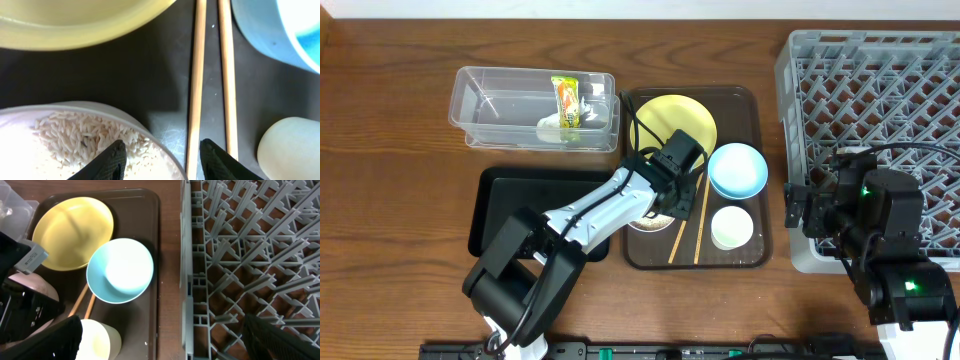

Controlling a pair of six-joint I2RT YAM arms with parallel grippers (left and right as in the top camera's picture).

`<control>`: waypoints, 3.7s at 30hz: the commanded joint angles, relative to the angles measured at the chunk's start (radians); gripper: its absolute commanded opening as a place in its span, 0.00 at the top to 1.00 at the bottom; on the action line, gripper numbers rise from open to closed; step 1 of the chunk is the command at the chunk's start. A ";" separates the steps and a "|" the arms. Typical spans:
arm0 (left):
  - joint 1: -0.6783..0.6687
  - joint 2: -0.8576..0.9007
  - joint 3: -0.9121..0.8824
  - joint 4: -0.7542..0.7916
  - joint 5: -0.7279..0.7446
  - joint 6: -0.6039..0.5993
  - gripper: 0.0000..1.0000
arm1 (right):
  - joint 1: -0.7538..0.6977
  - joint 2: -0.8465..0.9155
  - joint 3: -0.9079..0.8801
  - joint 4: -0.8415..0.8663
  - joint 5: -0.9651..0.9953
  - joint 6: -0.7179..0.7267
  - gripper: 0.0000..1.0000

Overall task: Sort waste into correct bins and load items into the dishwasher rack
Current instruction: 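Grasp the rim of the pink rice bowl with the left gripper, then tip the pink bowl over the black tray to dump the rice, then return the empty pink bowl to the brown tray with the left gripper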

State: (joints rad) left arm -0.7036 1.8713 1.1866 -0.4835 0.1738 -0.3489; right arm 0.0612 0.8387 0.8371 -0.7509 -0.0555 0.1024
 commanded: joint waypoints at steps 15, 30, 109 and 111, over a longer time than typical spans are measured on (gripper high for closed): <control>-0.029 -0.005 0.007 -0.032 -0.006 -0.013 0.81 | -0.014 0.000 0.018 -0.001 -0.005 -0.002 0.01; -0.029 -0.170 0.007 -0.100 -0.006 0.002 0.94 | -0.014 0.000 0.018 -0.001 -0.004 -0.002 0.01; 1.025 -0.024 -0.124 -0.431 1.399 0.003 0.94 | -0.014 0.000 0.018 -0.010 -0.004 -0.002 0.01; 1.025 -0.047 -0.124 -0.428 1.399 0.118 0.94 | -0.014 0.000 0.018 -0.009 -0.004 -0.002 0.01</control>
State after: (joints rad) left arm 0.3180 1.8622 1.0531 -0.9119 1.5467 -0.4141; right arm 0.0612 0.8387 0.8371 -0.7593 -0.0551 0.1024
